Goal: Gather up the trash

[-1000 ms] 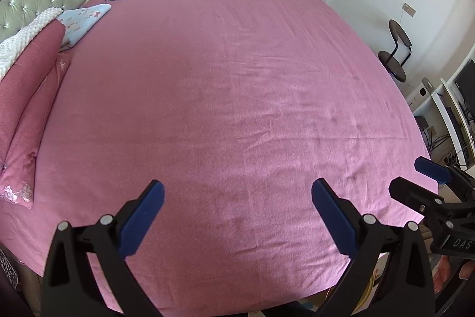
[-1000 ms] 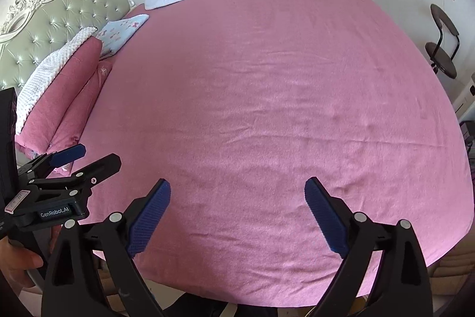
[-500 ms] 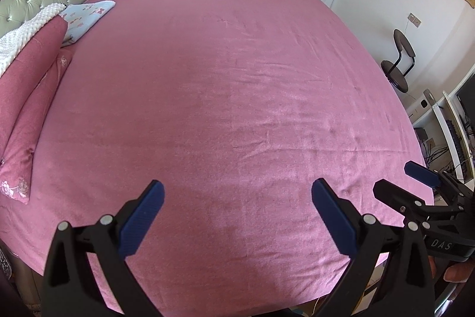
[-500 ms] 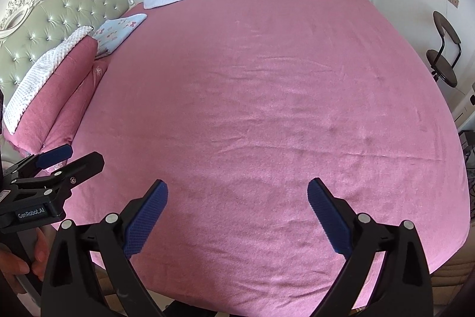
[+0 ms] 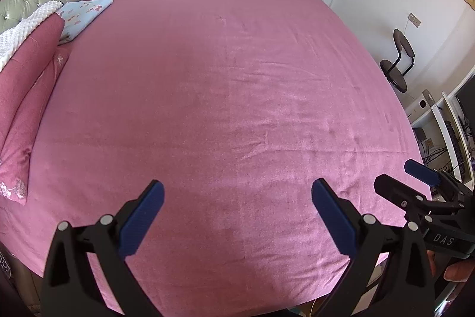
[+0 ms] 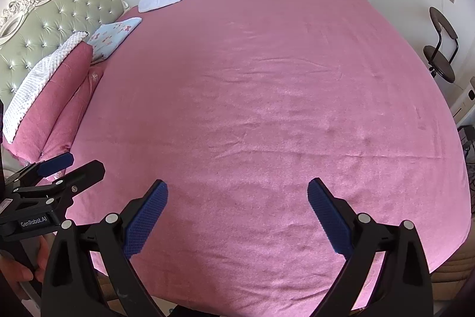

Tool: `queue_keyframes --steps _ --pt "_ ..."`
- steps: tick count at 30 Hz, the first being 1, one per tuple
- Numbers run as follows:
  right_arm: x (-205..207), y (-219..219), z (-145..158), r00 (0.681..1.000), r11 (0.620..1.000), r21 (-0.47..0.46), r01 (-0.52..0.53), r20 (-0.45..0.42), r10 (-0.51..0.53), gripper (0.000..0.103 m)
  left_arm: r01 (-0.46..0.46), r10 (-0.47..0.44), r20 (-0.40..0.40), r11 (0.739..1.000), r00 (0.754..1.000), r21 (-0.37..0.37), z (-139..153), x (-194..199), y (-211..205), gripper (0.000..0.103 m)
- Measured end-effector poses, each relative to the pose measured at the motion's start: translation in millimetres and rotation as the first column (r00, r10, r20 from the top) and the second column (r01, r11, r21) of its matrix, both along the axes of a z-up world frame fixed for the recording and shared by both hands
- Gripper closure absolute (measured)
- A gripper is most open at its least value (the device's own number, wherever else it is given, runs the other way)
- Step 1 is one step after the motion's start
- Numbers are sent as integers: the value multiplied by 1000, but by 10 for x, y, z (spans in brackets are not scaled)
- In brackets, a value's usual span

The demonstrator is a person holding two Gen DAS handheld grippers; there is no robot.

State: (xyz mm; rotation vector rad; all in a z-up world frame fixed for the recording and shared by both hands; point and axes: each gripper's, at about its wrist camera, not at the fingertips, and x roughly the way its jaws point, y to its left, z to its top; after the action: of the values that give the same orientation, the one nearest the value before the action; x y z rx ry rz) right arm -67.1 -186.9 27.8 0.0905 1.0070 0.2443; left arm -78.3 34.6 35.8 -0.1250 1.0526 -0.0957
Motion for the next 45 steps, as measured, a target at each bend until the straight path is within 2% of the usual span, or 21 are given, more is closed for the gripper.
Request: queue_keyframes --steps 7,27,36,42,45 --pt "-20 25 -13 1000 1000 -2 -11 -5 11 11 -7 7 -3 1000 1000 2 -21 -8 14 4" --pt "-57 -42 -32 1000 1000 5 -9 -6 9 11 -108 105 35 990 994 90 88 -15 62 4" --pt "-58 -81 -37 1000 1000 6 -3 -4 3 11 -116 114 41 991 993 60 115 -37 44 4" --pt "-59 -96 -42 1000 1000 11 3 -6 -2 11 -87 86 31 995 996 43 129 -17 -19 4" --pt "-58 -100 -45 1000 1000 14 5 -9 -5 11 -100 98 29 993 995 71 133 -12 -34 4"
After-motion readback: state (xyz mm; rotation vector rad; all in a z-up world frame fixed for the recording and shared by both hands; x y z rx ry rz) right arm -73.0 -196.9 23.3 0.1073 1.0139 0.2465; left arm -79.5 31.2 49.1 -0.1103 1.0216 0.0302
